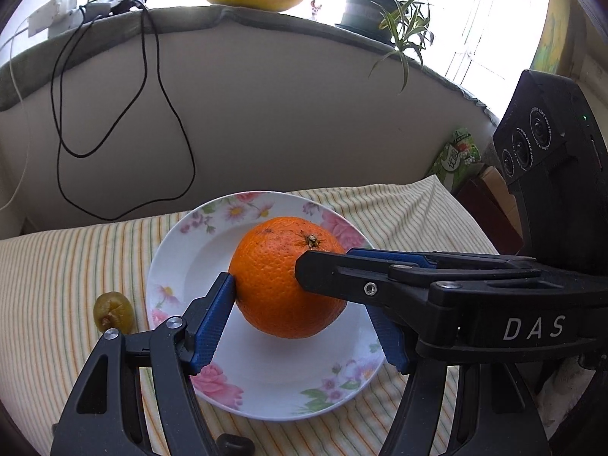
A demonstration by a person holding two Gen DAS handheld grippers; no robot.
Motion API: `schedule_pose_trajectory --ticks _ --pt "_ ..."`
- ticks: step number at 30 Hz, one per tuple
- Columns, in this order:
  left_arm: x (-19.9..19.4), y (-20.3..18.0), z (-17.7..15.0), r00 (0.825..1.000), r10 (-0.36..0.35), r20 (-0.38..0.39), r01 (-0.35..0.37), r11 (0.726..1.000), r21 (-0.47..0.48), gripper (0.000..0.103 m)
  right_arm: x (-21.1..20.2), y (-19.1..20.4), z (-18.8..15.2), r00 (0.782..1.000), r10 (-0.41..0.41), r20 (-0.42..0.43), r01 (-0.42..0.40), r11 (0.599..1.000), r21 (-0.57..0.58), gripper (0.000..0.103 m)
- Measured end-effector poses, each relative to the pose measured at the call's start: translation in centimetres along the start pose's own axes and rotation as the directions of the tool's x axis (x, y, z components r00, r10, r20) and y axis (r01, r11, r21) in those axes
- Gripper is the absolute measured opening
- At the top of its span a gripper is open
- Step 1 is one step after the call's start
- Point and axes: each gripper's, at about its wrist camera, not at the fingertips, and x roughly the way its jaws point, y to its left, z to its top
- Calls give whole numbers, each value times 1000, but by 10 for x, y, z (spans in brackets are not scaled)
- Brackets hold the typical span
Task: Organize fruits
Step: 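Carry the large orange with the right gripper onto the white plate, then open the right gripper to release the orange and withdraw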
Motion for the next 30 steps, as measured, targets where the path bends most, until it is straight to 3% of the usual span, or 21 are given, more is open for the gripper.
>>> schedule_pose_trajectory --ticks 9,13,26,30 --pt "10 0 0 999 15 -35 -14 1000 18 69 5 -5 -1 1000 -3 -16 3 1000 19 54" --pt "7 -4 4 998 55 -19 -54 998 40 70 -1 -6 0 1000 7 12 -7 1000 19 54" --pt "-20 1 -6 997 71 16 -72 997 34 70 -21 2 -10 997 -46 59 47 999 -11 54" --pt "-37 -1 -12 996 80 39 -82 996 36 70 -31 14 -16 994 -64 88 68 997 -43 63"
